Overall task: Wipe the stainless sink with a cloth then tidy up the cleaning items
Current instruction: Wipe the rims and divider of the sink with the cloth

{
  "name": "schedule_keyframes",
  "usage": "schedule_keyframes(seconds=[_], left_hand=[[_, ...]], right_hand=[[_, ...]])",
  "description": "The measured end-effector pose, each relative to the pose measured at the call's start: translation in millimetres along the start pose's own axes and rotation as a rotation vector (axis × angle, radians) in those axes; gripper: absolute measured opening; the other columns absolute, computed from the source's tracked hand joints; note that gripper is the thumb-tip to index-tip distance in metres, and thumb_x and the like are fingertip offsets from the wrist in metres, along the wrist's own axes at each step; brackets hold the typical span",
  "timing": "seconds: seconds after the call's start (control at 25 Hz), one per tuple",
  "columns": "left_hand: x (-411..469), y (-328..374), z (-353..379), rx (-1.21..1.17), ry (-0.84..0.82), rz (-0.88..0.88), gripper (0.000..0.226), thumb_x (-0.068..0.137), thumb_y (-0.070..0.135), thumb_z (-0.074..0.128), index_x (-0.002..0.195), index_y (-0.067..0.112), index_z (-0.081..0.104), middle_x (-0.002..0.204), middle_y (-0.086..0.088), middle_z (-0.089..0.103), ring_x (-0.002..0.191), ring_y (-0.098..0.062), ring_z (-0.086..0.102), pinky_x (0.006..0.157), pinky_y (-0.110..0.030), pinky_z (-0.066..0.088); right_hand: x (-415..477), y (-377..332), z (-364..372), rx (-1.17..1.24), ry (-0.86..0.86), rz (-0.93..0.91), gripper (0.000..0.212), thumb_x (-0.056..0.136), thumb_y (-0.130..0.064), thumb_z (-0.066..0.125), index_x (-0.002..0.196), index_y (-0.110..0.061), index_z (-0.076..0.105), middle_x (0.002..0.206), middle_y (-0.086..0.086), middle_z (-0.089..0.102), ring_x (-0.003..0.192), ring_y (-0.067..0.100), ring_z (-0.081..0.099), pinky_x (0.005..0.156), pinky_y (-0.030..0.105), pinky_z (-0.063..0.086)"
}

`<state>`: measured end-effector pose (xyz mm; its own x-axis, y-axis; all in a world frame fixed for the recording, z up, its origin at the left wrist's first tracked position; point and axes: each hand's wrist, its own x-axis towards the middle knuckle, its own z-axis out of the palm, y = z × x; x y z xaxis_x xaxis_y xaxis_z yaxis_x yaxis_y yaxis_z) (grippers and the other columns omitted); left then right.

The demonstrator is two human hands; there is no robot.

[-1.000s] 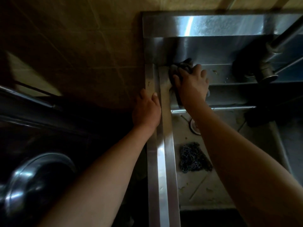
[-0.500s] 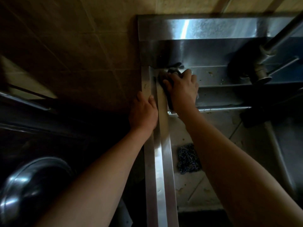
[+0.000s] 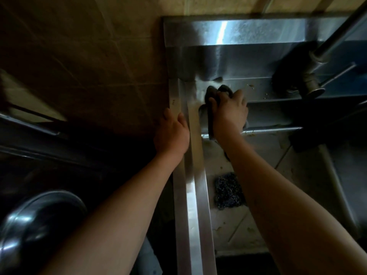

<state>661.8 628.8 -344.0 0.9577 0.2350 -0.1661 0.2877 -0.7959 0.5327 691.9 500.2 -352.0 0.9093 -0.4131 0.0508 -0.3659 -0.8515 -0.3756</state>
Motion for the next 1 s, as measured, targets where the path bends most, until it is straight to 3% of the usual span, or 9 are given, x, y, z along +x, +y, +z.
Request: schedule_keyframes(seconds=[0.12, 0.2, 0.32, 0.48, 0.68, 0.8, 1.0], left_hand=[[0.2, -1.0, -1.9, 0.032, 0.010, 0.013, 0.042, 0.096, 0.036, 0.033, 0.125, 0.007, 0.039, 0.122, -0.019, 0.050, 0.098, -0.035, 0.055, 0.067, -0.034, 0.036], [-3.6, 0.7, -4.8, 0.107, 0.008, 0.035, 0.049, 0.095, 0.037, 0.033, 0.134, 0.007, 0.032, 0.134, -0.020, 0.042, 0.110, -0.037, 0.050, 0.079, -0.040, 0.042], [-11.8, 3.5, -8.1, 0.318, 0.089, 0.152, 0.050, 0.094, 0.037, 0.035, 0.136, 0.008, 0.031, 0.138, -0.018, 0.037, 0.121, -0.036, 0.040, 0.096, -0.047, 0.034], [-5.1, 29.0, -7.0, 0.288, 0.120, 0.362, 0.043, 0.094, 0.034, 0.037, 0.125, 0.006, 0.042, 0.133, -0.019, 0.041, 0.116, -0.035, 0.043, 0.094, -0.045, 0.037], [28.6, 66.7, 13.6, 0.297, 0.015, 0.481, 0.038, 0.094, 0.031, 0.039, 0.121, 0.005, 0.047, 0.128, -0.019, 0.044, 0.117, -0.034, 0.041, 0.095, -0.042, 0.036], [38.2, 57.8, 22.7, 0.373, -0.006, 0.490, 0.038, 0.095, 0.030, 0.037, 0.121, 0.003, 0.048, 0.130, -0.020, 0.043, 0.120, -0.036, 0.039, 0.100, -0.041, 0.032], [34.3, 53.6, 33.7, 0.415, 0.039, 0.523, 0.038, 0.094, 0.030, 0.040, 0.123, 0.005, 0.047, 0.130, -0.020, 0.045, 0.117, -0.037, 0.043, 0.096, -0.045, 0.034]], right_hand=[[-4.0, 1.9, -6.5, 0.165, -0.035, -0.043, 0.035, 0.091, -0.041, 0.047, 0.117, -0.019, 0.058, 0.117, 0.013, 0.042, 0.105, 0.032, 0.046, 0.090, 0.044, 0.044], [-7.3, 8.9, -14.1, 0.292, -0.027, -0.031, 0.035, 0.091, -0.042, 0.047, 0.118, -0.022, 0.059, 0.113, 0.010, 0.044, 0.102, 0.029, 0.048, 0.088, 0.038, 0.044], [-6.5, 29.2, -29.2, 0.418, 0.009, 0.032, 0.034, 0.090, -0.042, 0.049, 0.117, -0.024, 0.060, 0.103, 0.000, 0.038, 0.101, 0.025, 0.048, 0.082, 0.027, 0.037], [7.1, 56.5, -48.0, 0.473, 0.012, 0.072, 0.034, 0.089, -0.041, 0.052, 0.117, -0.023, 0.061, 0.100, -0.004, 0.034, 0.099, 0.023, 0.050, 0.083, 0.025, 0.036], [25.5, 65.4, -57.0, 0.452, 0.034, 0.069, 0.031, 0.088, -0.041, 0.053, 0.113, -0.024, 0.063, 0.099, -0.002, 0.036, 0.094, 0.022, 0.051, 0.081, 0.026, 0.039], [33.5, 57.0, -53.8, 0.384, 0.076, -0.041, 0.032, 0.088, -0.040, 0.054, 0.115, -0.025, 0.062, 0.103, 0.007, 0.045, 0.095, 0.025, 0.049, 0.081, 0.034, 0.044], [28.9, 39.1, -27.8, -0.007, -0.042, -0.251, 0.036, 0.091, -0.043, 0.045, 0.123, -0.028, 0.056, 0.123, 0.011, 0.045, 0.110, 0.031, 0.041, 0.088, 0.039, 0.036]])
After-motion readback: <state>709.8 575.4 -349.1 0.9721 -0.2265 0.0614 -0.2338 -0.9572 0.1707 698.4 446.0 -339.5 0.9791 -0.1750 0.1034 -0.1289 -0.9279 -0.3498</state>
